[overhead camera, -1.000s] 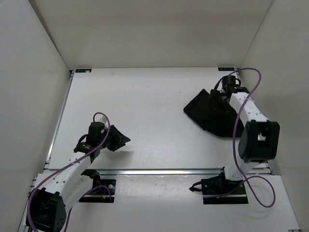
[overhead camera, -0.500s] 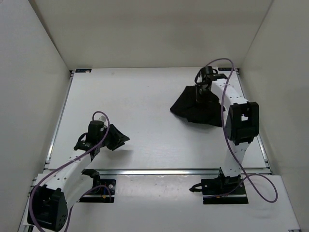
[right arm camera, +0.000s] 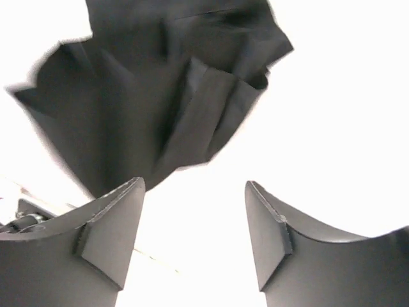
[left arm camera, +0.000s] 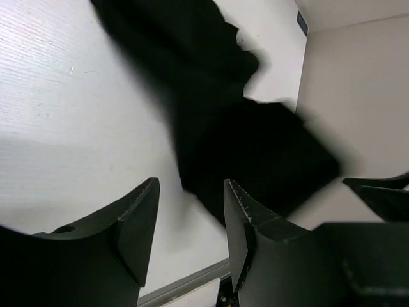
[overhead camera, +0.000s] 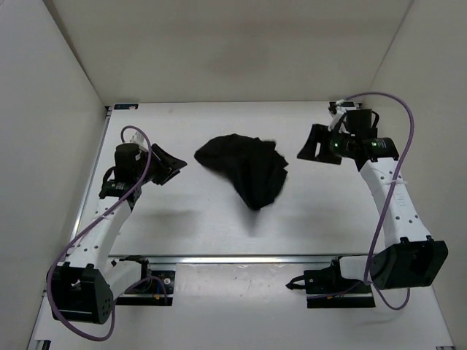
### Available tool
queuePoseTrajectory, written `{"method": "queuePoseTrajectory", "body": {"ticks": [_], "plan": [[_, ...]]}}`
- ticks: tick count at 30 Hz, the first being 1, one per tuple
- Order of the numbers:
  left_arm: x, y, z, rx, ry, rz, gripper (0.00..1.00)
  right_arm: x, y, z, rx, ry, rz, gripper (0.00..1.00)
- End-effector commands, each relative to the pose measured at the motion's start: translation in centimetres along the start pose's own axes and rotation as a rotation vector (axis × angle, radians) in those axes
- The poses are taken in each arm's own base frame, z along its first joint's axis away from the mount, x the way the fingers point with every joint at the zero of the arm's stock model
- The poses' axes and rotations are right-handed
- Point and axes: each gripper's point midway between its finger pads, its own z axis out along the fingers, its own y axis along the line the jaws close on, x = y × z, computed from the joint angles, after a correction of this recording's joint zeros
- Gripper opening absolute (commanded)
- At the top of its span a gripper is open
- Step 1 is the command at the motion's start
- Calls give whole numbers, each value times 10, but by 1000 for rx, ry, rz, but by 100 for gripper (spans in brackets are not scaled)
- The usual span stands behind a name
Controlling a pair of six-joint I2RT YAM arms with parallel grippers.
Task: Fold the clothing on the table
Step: Move the skirt to the center of the board
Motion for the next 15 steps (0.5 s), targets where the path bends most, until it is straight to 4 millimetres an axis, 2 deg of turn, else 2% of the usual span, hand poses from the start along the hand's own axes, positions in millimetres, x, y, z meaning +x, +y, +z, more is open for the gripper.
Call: {"method": "queuePoseTrajectory", "body": {"ticks": [1, 2, 5, 6, 9, 10, 11, 13, 15], "plan": [[15, 4, 5, 16, 54, -4, 55, 49, -49, 9, 119, 122, 96, 62], [22, 10, 8, 3, 69, -16, 55, 54, -53, 9, 137, 134, 89, 62], [34, 13, 17, -7, 94, -16, 55, 67, -45, 20, 151, 163, 56, 63], [37, 10, 20, 0, 99, 0, 56, 73, -34, 27, 135, 179, 41, 64], [39, 7, 35, -25, 104, 23, 56, 83, -17, 49, 130, 201, 22, 62], [41, 8, 43, -46, 133, 32, 56, 86, -13, 58, 125, 209, 38, 61], [44, 8, 52, -71, 155, 38, 56, 100, -6, 67, 110, 250, 43, 61], [48, 7, 66, -94, 188, 61, 57, 113, 15, 83, 71, 276, 44, 58], [52, 7, 82, -106, 215, 64, 57, 122, 29, 93, 57, 284, 48, 57]]}}
